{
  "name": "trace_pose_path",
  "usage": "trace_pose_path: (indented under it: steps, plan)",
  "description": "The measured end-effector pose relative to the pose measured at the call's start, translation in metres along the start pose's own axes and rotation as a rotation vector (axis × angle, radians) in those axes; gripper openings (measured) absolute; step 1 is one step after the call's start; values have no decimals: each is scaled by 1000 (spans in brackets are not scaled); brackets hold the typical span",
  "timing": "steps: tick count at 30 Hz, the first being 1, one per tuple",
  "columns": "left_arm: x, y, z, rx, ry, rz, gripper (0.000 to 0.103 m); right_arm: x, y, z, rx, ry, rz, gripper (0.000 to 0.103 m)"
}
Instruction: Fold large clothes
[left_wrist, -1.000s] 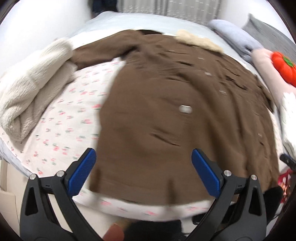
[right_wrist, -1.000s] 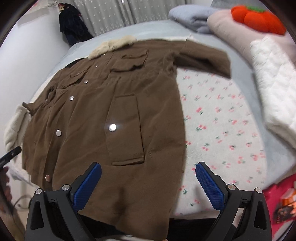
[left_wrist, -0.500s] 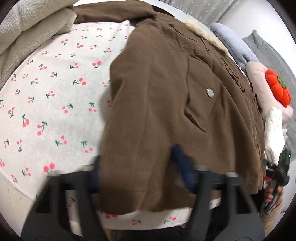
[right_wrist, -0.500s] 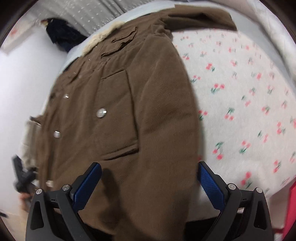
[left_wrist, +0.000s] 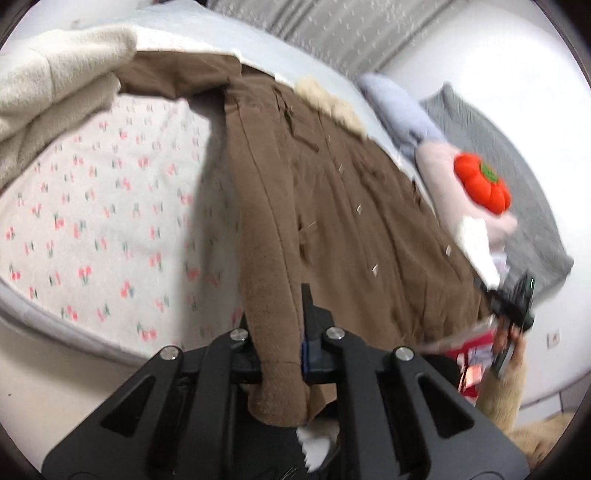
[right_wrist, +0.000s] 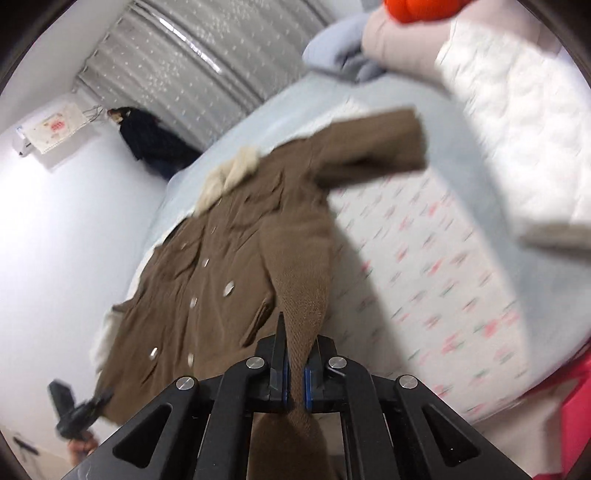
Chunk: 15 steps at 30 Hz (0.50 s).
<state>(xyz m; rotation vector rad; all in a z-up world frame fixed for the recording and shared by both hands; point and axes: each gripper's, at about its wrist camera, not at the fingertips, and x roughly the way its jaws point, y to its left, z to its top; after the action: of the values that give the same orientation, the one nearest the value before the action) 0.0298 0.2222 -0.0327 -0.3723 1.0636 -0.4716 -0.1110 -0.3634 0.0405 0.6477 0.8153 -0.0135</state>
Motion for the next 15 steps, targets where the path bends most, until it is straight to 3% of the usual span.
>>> trace_pose_path:
  steps: [1,4,7,8,10,11,12,13,14,15]
  plan:
    - [10,7,-4,-1,34,26,12,-2,-4,4,-2,-2,-30,5]
    - [53,38,-23,-24,136,198,14,14,-18,5,8,49,-139,5]
    - [71,48,-25,-53,159,238,19,48,-39,-10,-7,163,-270,7]
    - [68,43,-21,-38,157,273,23,62,-45,-19,-27,205,-332,12]
    - [61,29,-14,11,140,388,41,64,-48,-22,-45,207,-353,21]
    - [55,20,-7,57,121,461,46,60,-47,-17,-50,202,-353,30]
    - [53,12,0,89,99,498,57,55,-47,-12,-54,192,-357,42]
    - [48,4,8,110,73,513,66,49,-46,-5,-59,172,-358,50]
    - [44,-6,19,130,40,508,69,44,-47,7,-66,140,-351,66]
    - [43,-15,26,147,21,495,72,41,-46,20,-68,114,-342,73]
